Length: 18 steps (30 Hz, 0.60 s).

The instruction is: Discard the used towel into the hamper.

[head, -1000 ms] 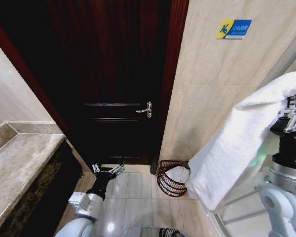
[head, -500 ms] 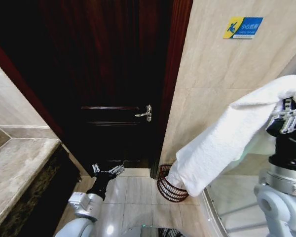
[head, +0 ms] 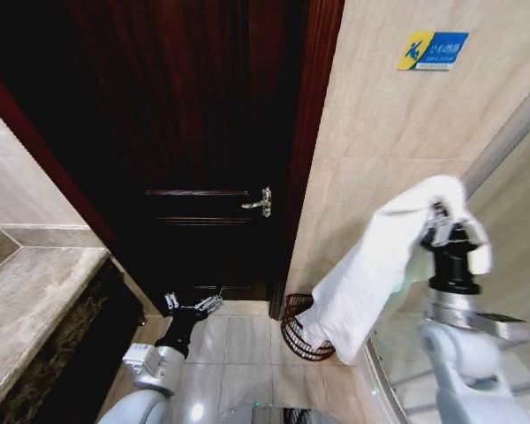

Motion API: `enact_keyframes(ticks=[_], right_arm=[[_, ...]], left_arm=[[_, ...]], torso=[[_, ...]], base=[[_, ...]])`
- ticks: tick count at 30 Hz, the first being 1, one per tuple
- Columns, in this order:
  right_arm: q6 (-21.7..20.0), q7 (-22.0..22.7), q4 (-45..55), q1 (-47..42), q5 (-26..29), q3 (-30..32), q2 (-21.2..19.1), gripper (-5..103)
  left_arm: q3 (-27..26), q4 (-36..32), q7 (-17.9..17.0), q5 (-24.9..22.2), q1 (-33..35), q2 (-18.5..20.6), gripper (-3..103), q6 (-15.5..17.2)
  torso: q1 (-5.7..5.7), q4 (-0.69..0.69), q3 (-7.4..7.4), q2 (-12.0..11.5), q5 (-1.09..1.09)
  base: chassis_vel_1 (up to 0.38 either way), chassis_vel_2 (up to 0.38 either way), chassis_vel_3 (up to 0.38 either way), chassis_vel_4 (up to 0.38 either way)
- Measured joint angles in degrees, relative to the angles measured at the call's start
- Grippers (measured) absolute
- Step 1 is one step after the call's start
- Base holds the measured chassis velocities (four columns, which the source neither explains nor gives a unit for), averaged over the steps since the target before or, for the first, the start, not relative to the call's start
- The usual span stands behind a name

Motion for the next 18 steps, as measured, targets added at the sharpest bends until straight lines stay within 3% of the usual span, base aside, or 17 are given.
enact_keyframes(ticks=[18], right_arm=[[5.8,-2.8,-18.2,3.3,-2.6,-4.1,4.7,2]], left_arm=[[0.0,0.0,0.0,0.0,0.0,0.0,100,0.0]], torso=[[0.00,-0.01,0.00,0.0,0.01]], base=[[0.000,0.000,0.000,0.000]])
